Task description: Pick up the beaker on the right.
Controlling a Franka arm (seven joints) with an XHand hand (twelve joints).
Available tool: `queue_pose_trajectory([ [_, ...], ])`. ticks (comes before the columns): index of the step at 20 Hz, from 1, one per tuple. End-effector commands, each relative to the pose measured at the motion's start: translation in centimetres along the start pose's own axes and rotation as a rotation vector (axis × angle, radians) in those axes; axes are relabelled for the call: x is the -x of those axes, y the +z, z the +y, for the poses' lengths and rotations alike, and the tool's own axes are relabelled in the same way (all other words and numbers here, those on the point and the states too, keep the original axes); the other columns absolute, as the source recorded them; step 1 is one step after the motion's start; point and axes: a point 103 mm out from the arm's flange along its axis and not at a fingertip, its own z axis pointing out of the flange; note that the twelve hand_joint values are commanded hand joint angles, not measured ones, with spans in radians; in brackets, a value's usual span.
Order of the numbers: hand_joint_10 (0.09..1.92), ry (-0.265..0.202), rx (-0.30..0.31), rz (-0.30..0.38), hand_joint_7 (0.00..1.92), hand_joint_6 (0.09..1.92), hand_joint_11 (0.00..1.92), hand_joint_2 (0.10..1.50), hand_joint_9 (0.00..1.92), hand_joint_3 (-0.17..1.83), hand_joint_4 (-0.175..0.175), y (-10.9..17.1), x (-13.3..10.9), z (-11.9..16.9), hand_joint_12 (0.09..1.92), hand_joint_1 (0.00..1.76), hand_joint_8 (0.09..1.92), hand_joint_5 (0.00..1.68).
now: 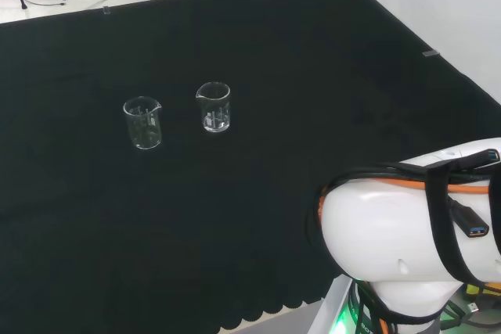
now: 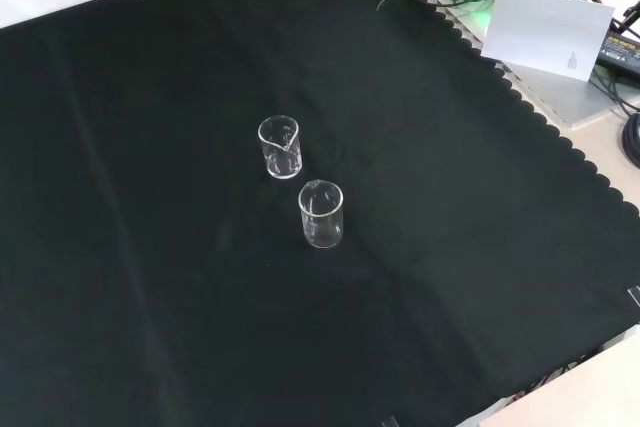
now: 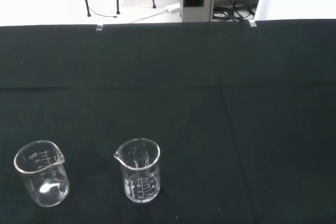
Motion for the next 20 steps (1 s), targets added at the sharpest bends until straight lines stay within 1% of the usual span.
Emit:
queue_pose_trajectory([
  [1,0.63,-0.002,0.008,-0.008,0.13,0.25,0.0,1.15,0.18,0.52,0.007,0.0,0.0,0.0,0.97,0.14,0.53,0.2],
  [3,0.61,0.0,0.002,-0.008,0.14,0.12,0.0,1.24,0.18,0.38,0.007,0.2,0.3,0.2,0.97,0.11,0.48,0.25],
  [5,0.6,0.0,-0.002,-0.005,0.15,0.09,0.0,1.27,0.18,0.31,0.007,0.5,0.6,0.4,0.97,0.1,0.46,0.27],
  [10,0.6,0.008,-0.021,0.003,0.16,0.09,0.0,1.28,0.19,0.29,0.008,1.5,1.2,1.1,0.97,0.1,0.46,0.28],
  [14,0.6,0.013,-0.035,0.017,0.16,0.09,0.0,1.26,0.19,0.27,0.007,2.9,1.5,1.7,0.97,0.12,0.46,0.27],
  [17,0.61,0.015,-0.05,0.038,0.16,0.09,0.0,1.23,0.19,0.25,0.005,4.3,2.8,2.5,0.97,0.16,0.46,0.26],
  [19,0.61,0.012,-0.066,0.06,0.16,0.09,0.0,1.2,0.19,0.24,0.004,5.4,4.0,3.5,0.98,0.2,0.46,0.25],
  [20,0.61,0.011,-0.08,0.079,0.16,0.09,0.0,1.19,0.19,0.23,0.004,6.2,5.1,4.5,0.98,0.21,0.46,0.25],
])
